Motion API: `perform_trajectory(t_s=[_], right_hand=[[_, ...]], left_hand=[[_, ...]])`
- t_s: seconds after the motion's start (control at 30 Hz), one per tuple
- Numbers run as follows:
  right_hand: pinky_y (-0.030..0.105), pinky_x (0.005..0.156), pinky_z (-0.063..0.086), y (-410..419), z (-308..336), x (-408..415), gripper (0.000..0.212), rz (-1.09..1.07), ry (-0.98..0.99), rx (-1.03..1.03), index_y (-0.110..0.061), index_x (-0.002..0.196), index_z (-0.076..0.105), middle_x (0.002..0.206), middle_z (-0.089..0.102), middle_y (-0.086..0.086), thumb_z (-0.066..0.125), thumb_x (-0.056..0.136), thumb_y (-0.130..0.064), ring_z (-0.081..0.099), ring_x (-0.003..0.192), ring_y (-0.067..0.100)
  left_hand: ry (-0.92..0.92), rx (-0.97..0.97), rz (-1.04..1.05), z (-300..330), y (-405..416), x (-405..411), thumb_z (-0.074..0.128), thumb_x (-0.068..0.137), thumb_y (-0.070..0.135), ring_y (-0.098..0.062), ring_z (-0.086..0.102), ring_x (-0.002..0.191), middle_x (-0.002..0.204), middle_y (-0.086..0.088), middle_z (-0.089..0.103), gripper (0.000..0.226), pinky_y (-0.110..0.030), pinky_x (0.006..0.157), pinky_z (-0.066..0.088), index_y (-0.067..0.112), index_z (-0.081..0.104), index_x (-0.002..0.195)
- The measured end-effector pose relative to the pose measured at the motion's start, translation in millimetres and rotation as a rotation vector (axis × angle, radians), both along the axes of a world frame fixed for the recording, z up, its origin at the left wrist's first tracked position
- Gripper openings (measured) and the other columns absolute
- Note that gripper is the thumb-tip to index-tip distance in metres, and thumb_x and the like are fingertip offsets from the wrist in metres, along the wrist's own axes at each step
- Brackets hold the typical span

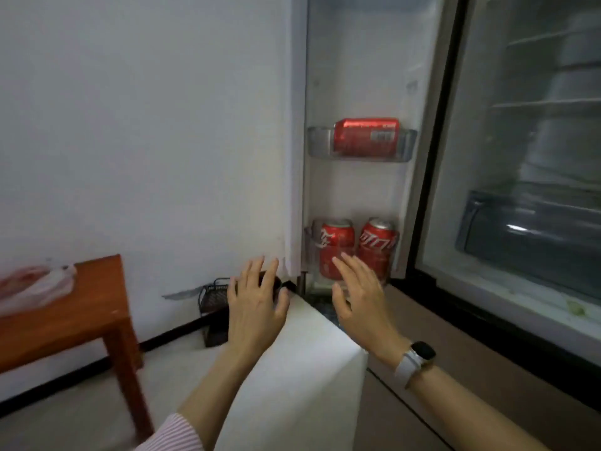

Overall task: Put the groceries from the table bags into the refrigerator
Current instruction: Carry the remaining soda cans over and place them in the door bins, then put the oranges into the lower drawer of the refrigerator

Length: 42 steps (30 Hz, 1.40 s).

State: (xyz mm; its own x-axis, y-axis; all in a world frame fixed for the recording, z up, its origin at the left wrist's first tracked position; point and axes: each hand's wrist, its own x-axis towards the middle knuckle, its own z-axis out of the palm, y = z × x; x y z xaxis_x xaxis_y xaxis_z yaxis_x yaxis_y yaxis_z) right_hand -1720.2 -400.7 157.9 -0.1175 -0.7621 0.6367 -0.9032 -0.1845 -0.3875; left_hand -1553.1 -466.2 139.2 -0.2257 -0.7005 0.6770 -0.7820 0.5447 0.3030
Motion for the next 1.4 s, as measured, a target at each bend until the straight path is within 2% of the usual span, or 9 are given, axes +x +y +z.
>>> perform_trajectory(t_s=[0.07, 0.17, 0.3, 0.4, 0.53, 0.87, 1.03, 1.2, 1.4], right_hand=[[0.050, 0.110, 0.029, 8.1, -46.1, 26.5, 0.061, 0.062, -0.046, 0.103, -0.009, 0.131, 0.048, 0.139, 0.046, 0.011, 0.023, 0.085, -0.040, 0.038, 0.132, 0.029], [0.045, 0.114, 0.020, 17.4, -93.1, 72.3, 0.061, 0.161, -0.052, 0.320, -0.015, 0.136, 0.041, 0.148, 0.033, 0.006, 0.020, 0.086, -0.043, 0.024, 0.139, 0.024], [0.046, 0.113, 0.021, 7.2, -134.5, 134.5, 0.049, 0.264, -0.014, 0.458, -0.013, 0.137, 0.039, 0.149, 0.029, 0.011, 0.032, 0.094, -0.035, 0.024, 0.138, 0.028], [0.043, 0.111, 0.026, -14.6, -157.0, 190.0, 0.044, 0.361, 0.032, 0.531, -0.012, 0.136, 0.039, 0.143, 0.039, 0.012, 0.041, 0.095, -0.026, 0.032, 0.133, 0.027], [0.040, 0.104, 0.036, -57.0, -170.0, 287.1, 0.044, 0.508, 0.077, 0.548, -0.011, 0.131, 0.046, 0.130, 0.051, 0.011, 0.038, 0.092, -0.030, 0.045, 0.121, 0.028], [0.029, 0.101, 0.034, -208.4, -154.2, 546.4, 0.042, 0.747, 0.191, 0.526, -0.015, 0.135, 0.040, 0.135, 0.045, 0.005, 0.039, 0.095, -0.029, 0.042, 0.123, 0.020], [0.030, 0.104, 0.031, -273.9, -163.6, 623.8, 0.042, 0.761, 0.254, 0.560, -0.016, 0.136, 0.039, 0.138, 0.044, 0.005, 0.039, 0.096, -0.030, 0.039, 0.127, 0.021], [0.035, 0.108, 0.028, -364.9, -182.5, 690.7, 0.044, 0.771, 0.377, 0.597, -0.013, 0.137, 0.037, 0.142, 0.040, 0.007, 0.036, 0.096, -0.031, 0.034, 0.131, 0.024], [0.036, 0.110, 0.026, -503.0, -190.6, 783.4, 0.045, 0.806, 0.392, 0.605, -0.014, 0.139, 0.034, 0.145, 0.035, 0.007, 0.037, 0.096, -0.027, 0.030, 0.134, 0.024]], left_hand=[[-0.033, 0.135, 0.070, -44.3, 18.6, 32.0, 0.033, 0.082, 0.040, -0.033, 0.048, 0.125, 0.133, -0.013, 0.053, 0.057, -0.054, 0.098, 0.039, 0.012, 0.052, 0.128], [-0.099, 0.319, 0.192, -95.4, 42.7, 87.0, 0.038, 0.088, 0.040, -0.028, 0.037, 0.132, 0.140, -0.009, 0.045, 0.053, -0.053, 0.106, 0.032, 0.014, 0.046, 0.133], [-0.124, 0.439, 0.323, -126.0, 61.6, 162.2, 0.048, 0.091, 0.030, -0.024, 0.034, 0.133, 0.142, -0.007, 0.041, 0.047, -0.048, 0.109, 0.025, 0.014, 0.042, 0.135], [-0.093, 0.463, 0.418, -135.1, 63.7, 220.3, 0.046, 0.093, 0.030, -0.021, 0.037, 0.131, 0.141, -0.005, 0.043, 0.046, -0.041, 0.109, 0.024, 0.015, 0.041, 0.136], [-0.051, 0.508, 0.531, -147.7, 44.7, 313.9, 0.044, 0.094, 0.028, -0.021, 0.039, 0.130, 0.140, -0.005, 0.044, 0.045, -0.039, 0.108, 0.026, 0.013, 0.041, 0.136], [0.019, 0.439, 0.668, -131.7, -76.8, 576.9, 0.054, 0.090, 0.018, -0.028, 0.047, 0.124, 0.132, -0.014, 0.052, 0.041, -0.045, 0.104, 0.037, 0.005, 0.051, 0.129], [0.001, 0.435, 0.656, -137.0, -138.1, 652.3, 0.057, 0.088, 0.016, -0.029, 0.052, 0.120, 0.128, -0.015, 0.055, 0.039, -0.045, 0.098, 0.042, 0.004, 0.054, 0.125], [-0.058, 0.532, 0.648, -159.8, -218.3, 721.2, 0.050, 0.092, 0.024, -0.023, 0.038, 0.131, 0.141, -0.010, 0.042, 0.045, -0.040, 0.106, 0.033, 0.011, 0.044, 0.135], [-0.134, 0.568, 0.708, -163.4, -353.1, 811.7, 0.046, 0.092, 0.029, -0.020, 0.038, 0.131, 0.142, -0.005, 0.042, 0.046, -0.039, 0.106, 0.035, 0.016, 0.042, 0.136]])
